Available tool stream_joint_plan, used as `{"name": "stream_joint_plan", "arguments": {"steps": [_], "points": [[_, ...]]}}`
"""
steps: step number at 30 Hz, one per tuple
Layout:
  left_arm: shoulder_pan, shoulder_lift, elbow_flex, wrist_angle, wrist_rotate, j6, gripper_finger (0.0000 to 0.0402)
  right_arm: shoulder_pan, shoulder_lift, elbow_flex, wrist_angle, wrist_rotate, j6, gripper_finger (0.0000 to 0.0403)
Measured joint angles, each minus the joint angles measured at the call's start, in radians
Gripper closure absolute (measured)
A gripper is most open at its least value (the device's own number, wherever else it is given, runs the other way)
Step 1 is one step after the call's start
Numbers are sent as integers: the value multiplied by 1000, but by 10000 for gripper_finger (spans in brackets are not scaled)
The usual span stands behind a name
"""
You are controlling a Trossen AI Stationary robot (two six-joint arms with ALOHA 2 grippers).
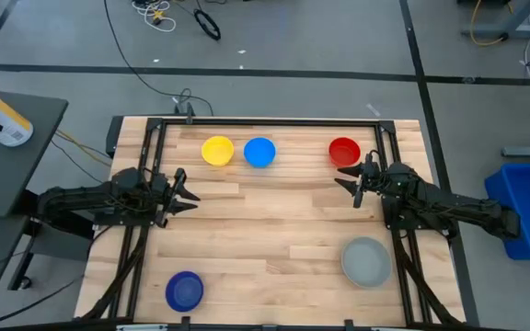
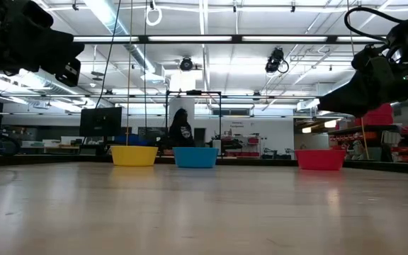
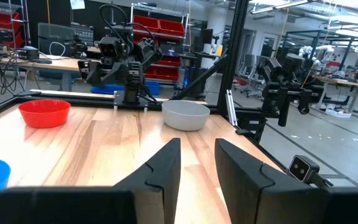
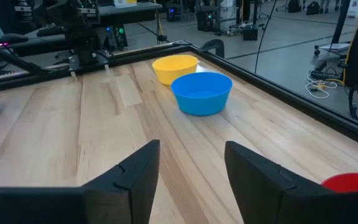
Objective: Nest bowls inside each other
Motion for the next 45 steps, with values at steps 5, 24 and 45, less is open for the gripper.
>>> {"name": "stream_joint_plan", "arguments": {"steps": [5,24,45], "points": [[0,0,0,0,0,0,294,0,0,0,0,0,0,209],[0,0,0,4,-56,0,294,0,0,0,0,0,0,210],[0,0,0,62,-246,74,294,-8,4,0,183,26,116,215]]}}
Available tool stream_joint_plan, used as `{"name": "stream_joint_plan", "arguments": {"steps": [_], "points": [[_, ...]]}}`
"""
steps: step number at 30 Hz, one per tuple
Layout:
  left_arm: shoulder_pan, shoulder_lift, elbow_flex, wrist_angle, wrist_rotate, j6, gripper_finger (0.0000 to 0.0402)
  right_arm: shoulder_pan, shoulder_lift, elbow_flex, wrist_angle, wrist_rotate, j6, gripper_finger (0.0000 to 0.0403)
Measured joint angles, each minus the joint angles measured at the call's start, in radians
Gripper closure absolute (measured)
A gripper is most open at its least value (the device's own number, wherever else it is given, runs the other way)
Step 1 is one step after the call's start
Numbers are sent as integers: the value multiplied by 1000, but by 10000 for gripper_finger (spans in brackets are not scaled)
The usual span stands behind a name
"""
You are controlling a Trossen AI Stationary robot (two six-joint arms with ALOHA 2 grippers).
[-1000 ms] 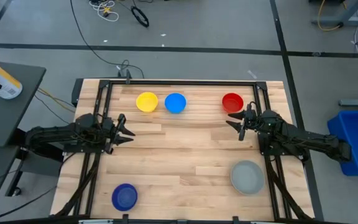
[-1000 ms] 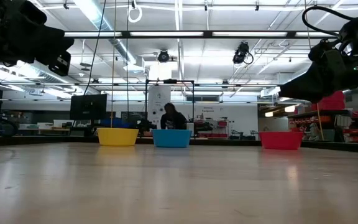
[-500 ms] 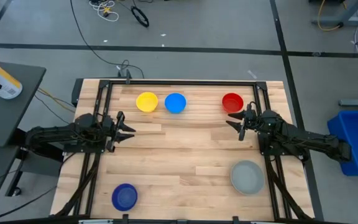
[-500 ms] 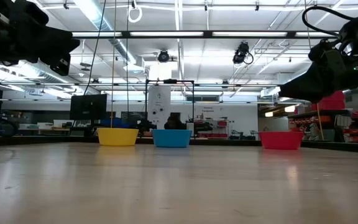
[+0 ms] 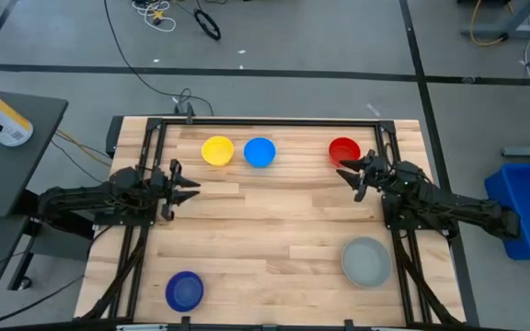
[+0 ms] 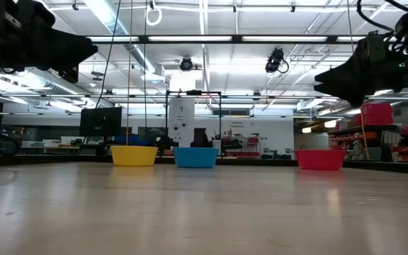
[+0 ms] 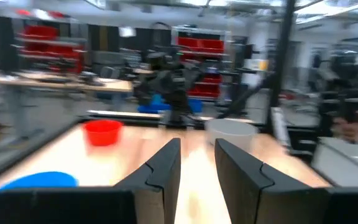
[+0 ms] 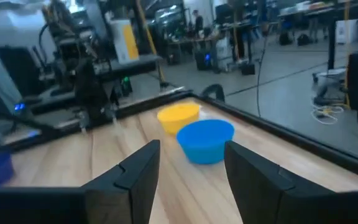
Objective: Nest bowls inside each other
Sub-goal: Stack the red bowl on top of the gray bowl
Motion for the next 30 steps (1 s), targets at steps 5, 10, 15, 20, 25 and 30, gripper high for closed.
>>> {"name": "stream_joint_plan", "arguments": {"steps": [5,10,15,20,25,30], "points": [[0,0,0,6,-132,-32,294,-15,55,67,-191,-102,23,229],[0,0,0,6,-196,-32,294,-11,218,220,-411,-115,-1,247],[0,0,0,-31,-186,19,294,-22,449,398,-528,-68,-132,253],[0,0,0,-85,-185,43,298,-79,727,591,-666,-44,-184,253],[0,0,0,-88,-183,48,298,-172,973,748,-850,-22,-241,253],[0,0,0,-88,-183,60,299,-267,1109,826,-913,1,-303,253]]}}
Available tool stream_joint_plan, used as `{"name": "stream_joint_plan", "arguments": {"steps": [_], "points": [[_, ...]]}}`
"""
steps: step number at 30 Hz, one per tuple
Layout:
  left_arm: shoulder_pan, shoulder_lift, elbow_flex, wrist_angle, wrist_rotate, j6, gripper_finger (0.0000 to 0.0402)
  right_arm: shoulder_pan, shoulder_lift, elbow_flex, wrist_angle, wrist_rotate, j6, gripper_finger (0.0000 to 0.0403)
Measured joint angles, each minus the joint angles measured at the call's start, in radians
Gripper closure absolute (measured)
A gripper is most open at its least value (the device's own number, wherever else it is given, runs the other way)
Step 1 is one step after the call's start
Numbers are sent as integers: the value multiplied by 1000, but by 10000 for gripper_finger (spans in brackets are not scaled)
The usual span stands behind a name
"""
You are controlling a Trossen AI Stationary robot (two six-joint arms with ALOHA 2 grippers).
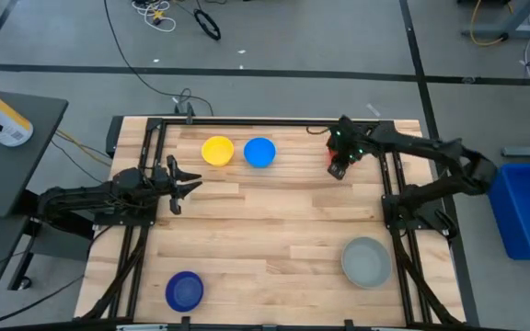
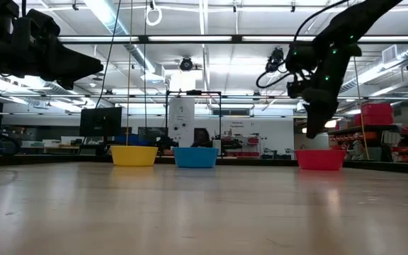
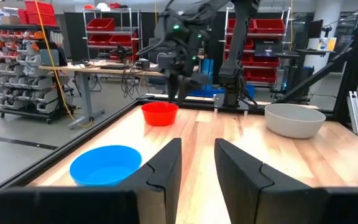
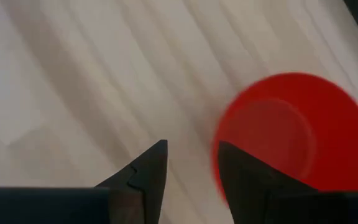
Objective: Nest bowls inside each other
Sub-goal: Stack the red bowl on top of the gray bowl
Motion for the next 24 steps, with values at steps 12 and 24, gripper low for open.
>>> {"name": "stream_joint_plan", "arguments": {"steps": [12,24], "points": [[0,0,0,-5,1,-1,297,-153,91,1,-31,-98,-60,253],[0,0,0,-9,1,1,297,-93,187,-1,-9,-99,-58,258]]}}
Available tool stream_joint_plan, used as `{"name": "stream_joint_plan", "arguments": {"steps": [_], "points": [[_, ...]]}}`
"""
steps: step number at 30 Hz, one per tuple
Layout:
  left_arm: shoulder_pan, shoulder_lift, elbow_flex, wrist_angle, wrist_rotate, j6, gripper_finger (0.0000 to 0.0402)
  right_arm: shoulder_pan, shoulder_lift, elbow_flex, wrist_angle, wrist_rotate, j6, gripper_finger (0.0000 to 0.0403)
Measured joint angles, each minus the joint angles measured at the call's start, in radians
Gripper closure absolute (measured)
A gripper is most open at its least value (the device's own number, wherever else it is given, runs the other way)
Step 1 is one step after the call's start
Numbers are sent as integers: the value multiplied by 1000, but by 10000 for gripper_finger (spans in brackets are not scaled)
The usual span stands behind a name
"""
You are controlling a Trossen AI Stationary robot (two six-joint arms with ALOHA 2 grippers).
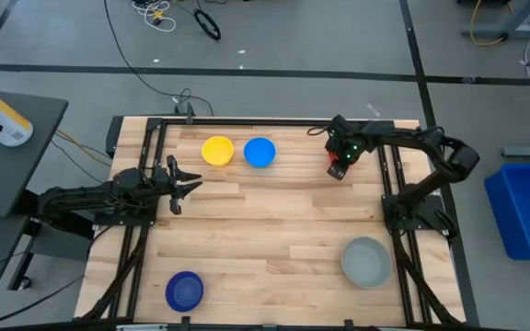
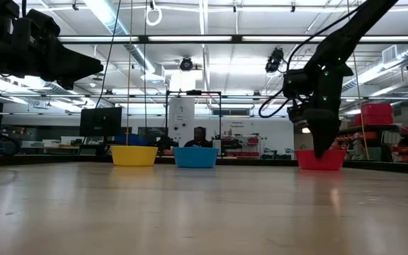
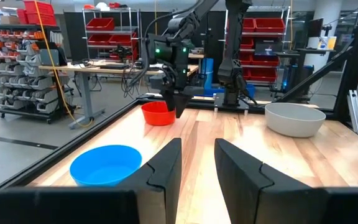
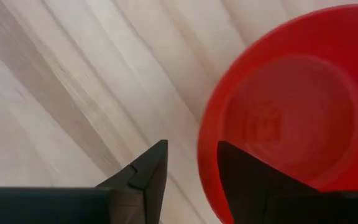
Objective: Nest bowls inside each other
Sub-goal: Stack the red bowl on top of the gray bowl
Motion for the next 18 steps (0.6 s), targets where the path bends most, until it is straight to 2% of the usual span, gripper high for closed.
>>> {"name": "stream_joint_plan", "arguments": {"steps": [3,7,8,13,18], "points": [[0,0,0,0,0,4,297,17,24,0,6,26,16,283],[0,0,0,-1,0,4,297,48,42,2,-12,68,46,377],[0,0,0,-1,0,4,297,59,42,2,-14,82,47,387],[0,0,0,-2,0,8,297,159,27,3,-36,179,103,397],[0,0,0,-2,-1,27,297,326,-13,61,-106,237,176,399]]}}
